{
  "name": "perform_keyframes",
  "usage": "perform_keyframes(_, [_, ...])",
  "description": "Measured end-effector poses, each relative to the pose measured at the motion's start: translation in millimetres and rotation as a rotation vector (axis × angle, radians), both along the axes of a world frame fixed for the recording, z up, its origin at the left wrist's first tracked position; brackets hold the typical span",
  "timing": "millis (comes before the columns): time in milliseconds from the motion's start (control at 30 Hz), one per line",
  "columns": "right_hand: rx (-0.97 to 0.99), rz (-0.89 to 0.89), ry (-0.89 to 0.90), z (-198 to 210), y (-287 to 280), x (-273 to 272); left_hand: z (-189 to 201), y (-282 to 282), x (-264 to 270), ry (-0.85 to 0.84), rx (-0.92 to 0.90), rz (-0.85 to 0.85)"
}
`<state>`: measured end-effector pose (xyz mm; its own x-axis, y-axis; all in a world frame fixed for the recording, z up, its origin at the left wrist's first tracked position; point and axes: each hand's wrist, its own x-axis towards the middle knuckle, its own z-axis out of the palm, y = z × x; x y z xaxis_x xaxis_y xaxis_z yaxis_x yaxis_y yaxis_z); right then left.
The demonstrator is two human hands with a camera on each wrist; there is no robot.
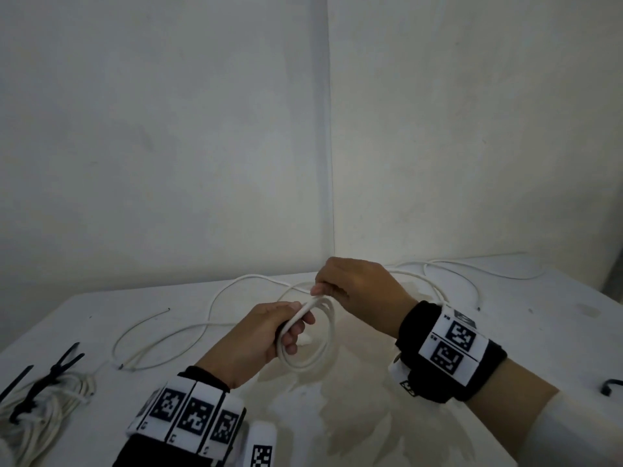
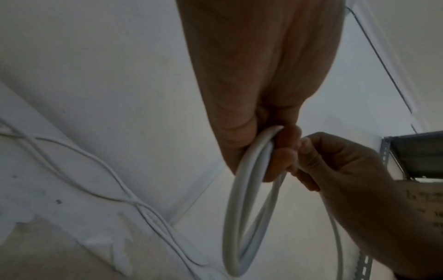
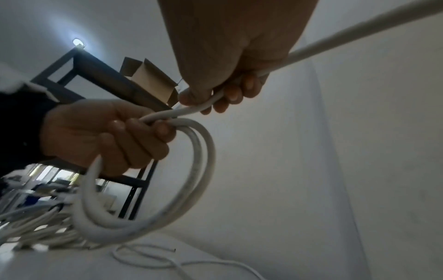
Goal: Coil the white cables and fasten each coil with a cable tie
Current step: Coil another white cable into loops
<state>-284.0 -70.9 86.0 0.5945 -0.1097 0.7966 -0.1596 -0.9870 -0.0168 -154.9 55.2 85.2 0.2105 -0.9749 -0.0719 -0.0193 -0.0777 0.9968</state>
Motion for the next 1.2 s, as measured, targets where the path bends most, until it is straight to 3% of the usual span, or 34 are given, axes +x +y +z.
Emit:
perform_keyframes(267, [0.278, -0.025, 0.091, -3, -2, -8, 5, 4, 3, 0.138, -0.040, -0.027])
perform_keyframes(633, [0.673, 0.108, 0.225, -3, 6, -11, 8, 4, 3, 0.269, -0.144, 0.040])
perform_keyframes(700, [0.679, 0.097, 0.269, 1, 5, -11, 6, 4, 4, 0.204, -0.130, 0.071])
perform_keyframes(833, [0.710, 0.084, 0.336, 4, 1, -13, 3, 5, 6, -0.123, -0.116, 0.104])
perform_keyframes(1067, [0.685, 0.023, 0.371, 3, -2, -17, -2, 7, 16, -0.457, -0.147, 0.106])
perform_keyframes(1200, [0.694, 0.025, 0.361, 5, -2, -21, -5, 8, 22, -0.443, -0.183, 0.198])
